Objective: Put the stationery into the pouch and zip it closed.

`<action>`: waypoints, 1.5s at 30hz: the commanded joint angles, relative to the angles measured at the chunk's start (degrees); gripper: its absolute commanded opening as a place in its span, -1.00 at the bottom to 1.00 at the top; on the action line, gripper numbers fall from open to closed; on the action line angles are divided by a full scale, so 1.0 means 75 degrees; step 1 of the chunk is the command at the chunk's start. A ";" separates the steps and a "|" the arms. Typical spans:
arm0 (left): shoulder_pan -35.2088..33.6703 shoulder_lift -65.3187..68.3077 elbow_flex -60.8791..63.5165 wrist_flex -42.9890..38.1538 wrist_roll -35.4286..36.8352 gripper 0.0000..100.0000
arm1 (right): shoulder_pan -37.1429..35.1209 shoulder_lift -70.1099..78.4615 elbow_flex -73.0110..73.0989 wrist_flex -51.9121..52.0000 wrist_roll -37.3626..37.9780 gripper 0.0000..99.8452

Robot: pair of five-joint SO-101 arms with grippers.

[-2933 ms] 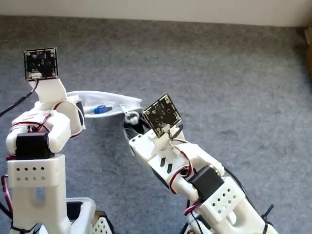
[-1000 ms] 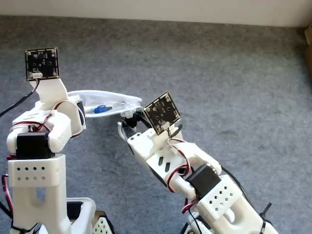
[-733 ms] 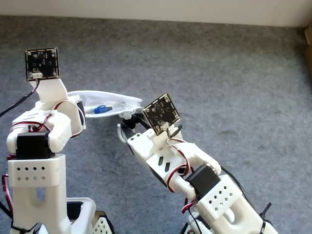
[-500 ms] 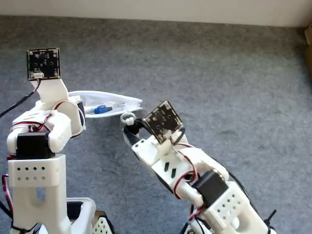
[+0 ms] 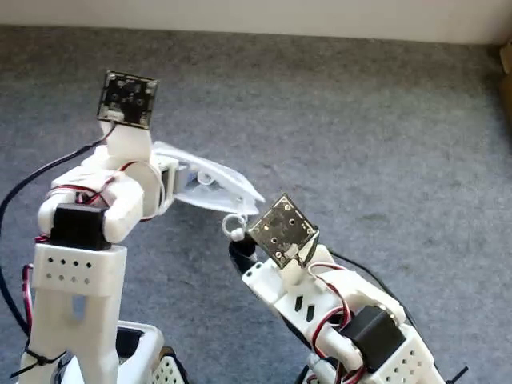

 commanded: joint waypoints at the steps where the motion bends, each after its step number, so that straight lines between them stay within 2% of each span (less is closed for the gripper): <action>1: 0.0885 -0.0018 -0.0615 -0.0551 -0.0457 -0.52 | -0.0018 -0.0393 -0.0053 0.0428 0.0059 -0.99; 6: 0.1670 -0.0018 -0.0580 -0.1301 -0.0586 -0.52 | 0.0029 -0.1284 0.0557 0.0721 0.0035 -0.99; 12: 0.2667 -0.0006 -0.0580 -0.2016 -0.0586 -0.52 | 0.1037 -0.2303 0.1190 0.0674 0.0094 -0.99; 23: 0.4097 -0.0006 -0.0639 -0.2368 -0.0610 -0.52 | 0.1131 -0.2338 0.1201 0.0674 0.0094 -0.99; 31: 0.4331 -0.0041 -0.0674 -0.2368 -0.0856 -0.52 | 0.1131 -0.2397 0.1201 0.0674 0.0094 -0.99; 43: 0.4249 -0.0041 -0.1846 -0.1934 -0.0856 -0.53 | 0.1143 -0.2397 0.1213 0.0674 0.0094 -0.99; 45: 0.4003 -0.0076 -0.1858 -0.1899 -0.0856 -0.53 | 0.1143 -0.2397 0.1213 0.0674 0.0094 -0.99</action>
